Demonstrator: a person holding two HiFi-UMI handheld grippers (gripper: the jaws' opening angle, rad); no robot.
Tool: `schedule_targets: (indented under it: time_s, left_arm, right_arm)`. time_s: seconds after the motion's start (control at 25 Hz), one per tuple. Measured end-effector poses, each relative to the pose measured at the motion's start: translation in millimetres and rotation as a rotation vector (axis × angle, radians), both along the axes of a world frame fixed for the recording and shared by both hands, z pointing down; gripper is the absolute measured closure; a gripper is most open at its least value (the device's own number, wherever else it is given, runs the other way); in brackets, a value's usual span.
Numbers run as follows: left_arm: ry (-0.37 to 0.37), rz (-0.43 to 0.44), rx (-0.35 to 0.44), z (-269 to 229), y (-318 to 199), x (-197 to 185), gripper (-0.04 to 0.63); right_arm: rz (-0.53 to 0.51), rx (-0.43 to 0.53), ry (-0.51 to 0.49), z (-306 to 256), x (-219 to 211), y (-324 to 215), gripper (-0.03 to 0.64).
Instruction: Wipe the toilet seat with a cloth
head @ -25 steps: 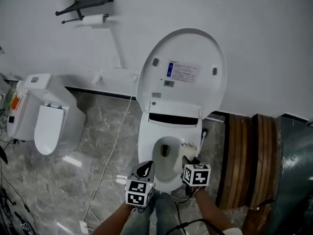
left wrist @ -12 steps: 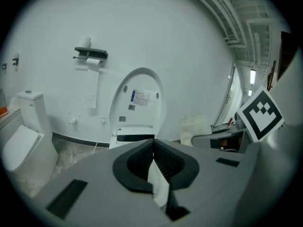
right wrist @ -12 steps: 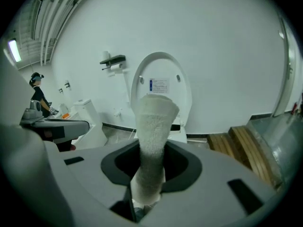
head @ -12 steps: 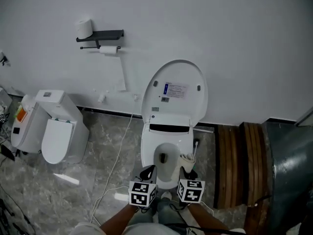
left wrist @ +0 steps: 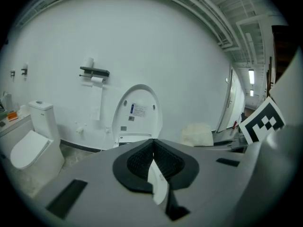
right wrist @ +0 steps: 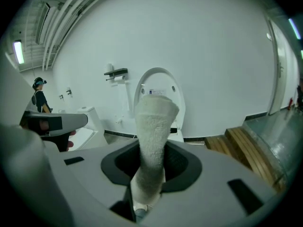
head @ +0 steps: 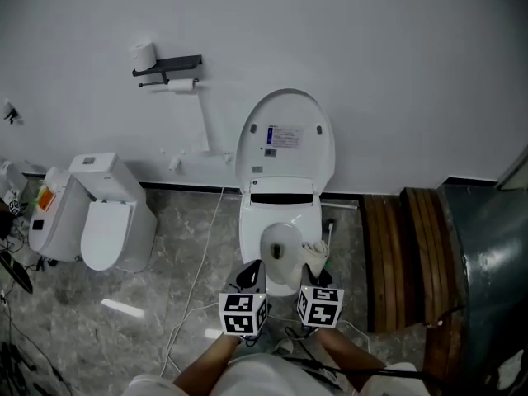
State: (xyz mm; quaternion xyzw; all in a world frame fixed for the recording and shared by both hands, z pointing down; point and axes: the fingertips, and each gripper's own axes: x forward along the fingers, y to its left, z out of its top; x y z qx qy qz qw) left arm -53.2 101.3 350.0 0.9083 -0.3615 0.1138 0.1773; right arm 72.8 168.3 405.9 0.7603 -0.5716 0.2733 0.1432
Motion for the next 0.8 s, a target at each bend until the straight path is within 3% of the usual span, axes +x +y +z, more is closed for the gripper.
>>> schedule_targets:
  time_s: [0.28,0.8]
  left_arm:
    - [-0.028,-0.029,0.04,-9.8,44.7,-3.1,0.584]
    - [-0.043,-0.011,0.049,-10.9,46.4,5.8,0.584]
  right_arm:
    - [-0.055,0.006,0.025,-0.6,-12.2,49.3,0.508]
    - [-0.059,0.05,-0.01,-19.6,-12.2,39.1,0.508]
